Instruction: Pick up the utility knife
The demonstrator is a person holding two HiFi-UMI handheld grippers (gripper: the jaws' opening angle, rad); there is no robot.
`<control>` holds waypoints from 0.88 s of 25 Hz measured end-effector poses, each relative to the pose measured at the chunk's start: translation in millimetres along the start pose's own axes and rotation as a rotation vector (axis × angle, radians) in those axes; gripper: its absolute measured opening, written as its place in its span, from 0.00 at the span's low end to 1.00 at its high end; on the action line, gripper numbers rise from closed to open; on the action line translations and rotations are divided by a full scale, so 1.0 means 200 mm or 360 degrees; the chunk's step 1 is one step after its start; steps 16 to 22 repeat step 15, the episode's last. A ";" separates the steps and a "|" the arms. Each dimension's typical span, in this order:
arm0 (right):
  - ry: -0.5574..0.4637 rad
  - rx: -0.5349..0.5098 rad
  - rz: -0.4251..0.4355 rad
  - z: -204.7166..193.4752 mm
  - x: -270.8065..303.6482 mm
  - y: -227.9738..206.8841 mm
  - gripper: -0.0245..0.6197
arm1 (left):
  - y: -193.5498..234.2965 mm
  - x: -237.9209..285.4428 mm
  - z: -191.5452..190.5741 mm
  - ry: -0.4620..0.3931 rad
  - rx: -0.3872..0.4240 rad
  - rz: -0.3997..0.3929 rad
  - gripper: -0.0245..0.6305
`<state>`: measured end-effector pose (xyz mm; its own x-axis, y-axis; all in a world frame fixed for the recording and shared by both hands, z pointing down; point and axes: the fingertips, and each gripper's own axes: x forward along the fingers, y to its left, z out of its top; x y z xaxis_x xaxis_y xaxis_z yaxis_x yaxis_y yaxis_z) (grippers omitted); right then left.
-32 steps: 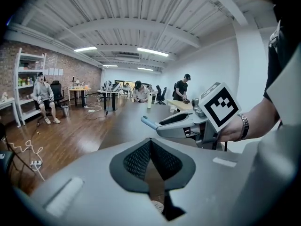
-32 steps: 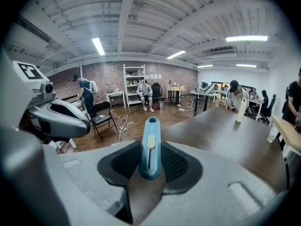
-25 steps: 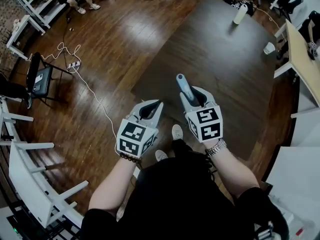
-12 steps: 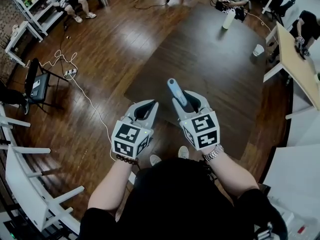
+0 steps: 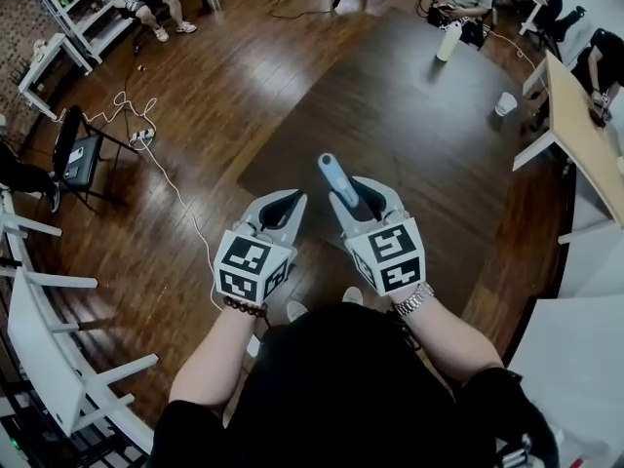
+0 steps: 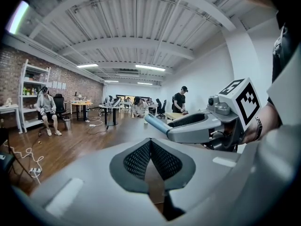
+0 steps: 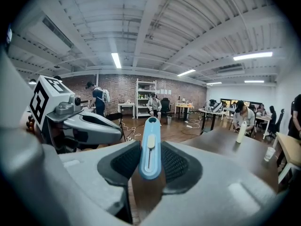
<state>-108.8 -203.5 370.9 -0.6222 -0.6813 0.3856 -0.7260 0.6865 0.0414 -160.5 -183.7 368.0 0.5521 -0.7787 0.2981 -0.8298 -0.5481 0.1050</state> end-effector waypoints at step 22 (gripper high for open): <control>-0.0025 0.0002 0.0021 0.01 -0.03 -0.07 0.24 | -0.05 0.05 0.01 0.0020 0.0014 0.0022 0.06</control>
